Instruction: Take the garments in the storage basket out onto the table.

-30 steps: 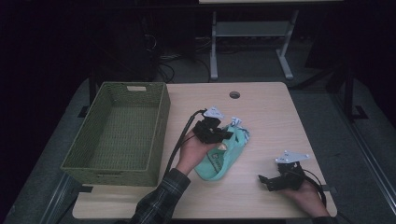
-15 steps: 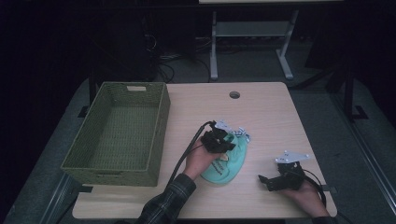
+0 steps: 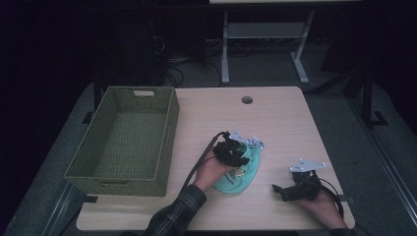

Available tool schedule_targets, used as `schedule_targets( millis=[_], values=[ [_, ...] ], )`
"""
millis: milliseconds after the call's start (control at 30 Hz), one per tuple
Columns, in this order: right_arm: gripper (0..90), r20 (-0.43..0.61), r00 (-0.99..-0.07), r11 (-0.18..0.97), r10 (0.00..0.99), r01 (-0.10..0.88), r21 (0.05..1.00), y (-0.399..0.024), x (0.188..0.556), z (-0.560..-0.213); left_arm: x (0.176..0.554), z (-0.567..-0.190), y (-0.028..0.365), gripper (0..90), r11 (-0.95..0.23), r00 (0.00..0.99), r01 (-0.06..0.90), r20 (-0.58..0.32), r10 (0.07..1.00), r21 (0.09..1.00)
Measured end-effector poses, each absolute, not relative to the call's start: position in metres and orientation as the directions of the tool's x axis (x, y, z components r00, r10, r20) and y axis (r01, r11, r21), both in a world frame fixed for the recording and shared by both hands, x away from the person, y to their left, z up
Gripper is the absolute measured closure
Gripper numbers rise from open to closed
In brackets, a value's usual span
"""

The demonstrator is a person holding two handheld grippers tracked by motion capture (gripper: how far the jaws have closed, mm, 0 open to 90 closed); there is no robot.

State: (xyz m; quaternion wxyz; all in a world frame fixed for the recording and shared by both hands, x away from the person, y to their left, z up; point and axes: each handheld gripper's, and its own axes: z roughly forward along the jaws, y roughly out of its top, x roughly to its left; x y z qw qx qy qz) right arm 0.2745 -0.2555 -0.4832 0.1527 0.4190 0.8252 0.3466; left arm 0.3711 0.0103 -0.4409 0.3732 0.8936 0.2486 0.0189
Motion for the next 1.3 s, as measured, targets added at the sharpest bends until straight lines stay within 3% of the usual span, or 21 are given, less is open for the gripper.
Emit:
schedule_targets(
  millis=[67, 200, 367, 533, 600, 867, 1300],
  values=[
    [0.1, 0.038, -0.602, 0.409, 0.797, 0.586, 0.7, -0.255, 0.274, -0.483, 0.367, -0.43, 0.018, 55.9, -0.582, 0.872, 0.435, -0.16, 0.463, 0.687],
    [0.1, 0.039, -0.601, 0.408, 0.798, 0.587, 0.699, -0.255, 0.274, -0.483, 0.359, -0.415, 0.037, 54.2, -0.588, 0.878, 0.416, -0.14, 0.457, 0.693],
    [0.1, 0.038, -0.602, 0.409, 0.797, 0.585, 0.7, -0.255, 0.275, -0.483, 0.351, -0.415, 0.067, 65.4, -0.564, 0.862, 0.428, -0.132, 0.489, 0.706],
    [0.1, 0.039, -0.602, 0.408, 0.798, 0.587, 0.699, -0.255, 0.274, -0.483, 0.344, -0.425, 0.091, 85.4, -0.562, 0.835, 0.474, -0.145, 0.53, 0.678],
    [0.1, 0.038, -0.602, 0.409, 0.797, 0.586, 0.699, -0.255, 0.274, -0.483, 0.343, -0.43, 0.097, 89.4, -0.576, 0.829, 0.484, -0.133, 0.544, 0.659],
    [0.0, 0.039, -0.602, 0.409, 0.797, 0.586, 0.699, -0.255, 0.275, -0.483, 0.341, -0.454, 0.097, 89.5, -0.64, 0.814, 0.527, -0.117, 0.568, 0.559],
    [0.1, 0.042, -0.614, 0.416, 0.788, 0.583, 0.698, -0.257, 0.277, -0.483, 0.316, -0.457, 0.08, 88.1, -0.669, 0.867, 0.467, -0.15, 0.476, 0.578]
  ],
)
